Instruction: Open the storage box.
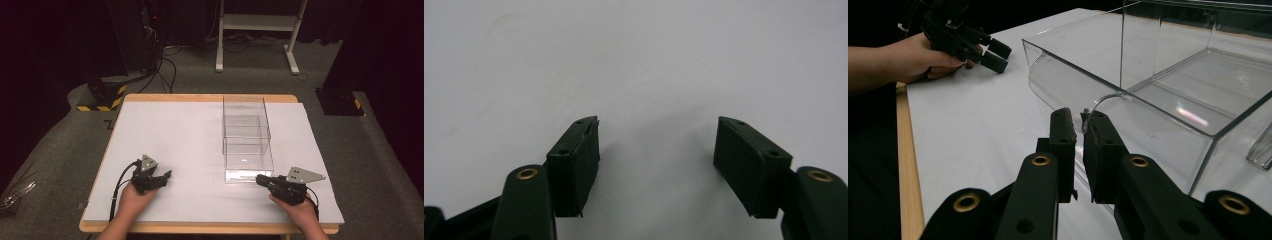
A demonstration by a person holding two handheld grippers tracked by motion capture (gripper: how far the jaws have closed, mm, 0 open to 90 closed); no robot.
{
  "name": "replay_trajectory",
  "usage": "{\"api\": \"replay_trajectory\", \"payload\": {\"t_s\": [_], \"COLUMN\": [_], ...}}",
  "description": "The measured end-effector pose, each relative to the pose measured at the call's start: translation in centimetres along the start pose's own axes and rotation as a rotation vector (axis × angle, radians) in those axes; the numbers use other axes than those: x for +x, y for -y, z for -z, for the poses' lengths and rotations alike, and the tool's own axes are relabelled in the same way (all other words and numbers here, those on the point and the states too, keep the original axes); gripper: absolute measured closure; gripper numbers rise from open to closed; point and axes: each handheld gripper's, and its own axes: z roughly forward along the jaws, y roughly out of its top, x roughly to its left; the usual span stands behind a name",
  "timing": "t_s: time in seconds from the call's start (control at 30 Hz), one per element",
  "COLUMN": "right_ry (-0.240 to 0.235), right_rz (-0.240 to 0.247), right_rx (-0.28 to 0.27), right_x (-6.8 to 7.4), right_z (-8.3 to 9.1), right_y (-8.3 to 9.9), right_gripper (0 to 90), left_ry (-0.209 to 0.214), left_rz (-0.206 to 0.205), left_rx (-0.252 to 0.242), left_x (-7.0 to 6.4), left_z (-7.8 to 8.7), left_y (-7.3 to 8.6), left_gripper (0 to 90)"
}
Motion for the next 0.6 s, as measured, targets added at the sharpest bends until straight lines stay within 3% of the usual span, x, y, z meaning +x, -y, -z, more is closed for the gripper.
{"api": "replay_trajectory", "payload": {"t_s": [0.6], "right_ry": [-0.026], "right_rz": [0.006], "right_rx": [0.006], "right_x": [1.3], "right_z": [0.9], "right_y": [0.8], "right_gripper": [83.4], "left_ry": [-0.001], "left_rz": [0.0], "left_rx": [-0.001], "left_x": [0.0], "left_z": [0.0], "left_y": [0.0], "left_gripper": [35.0]}}
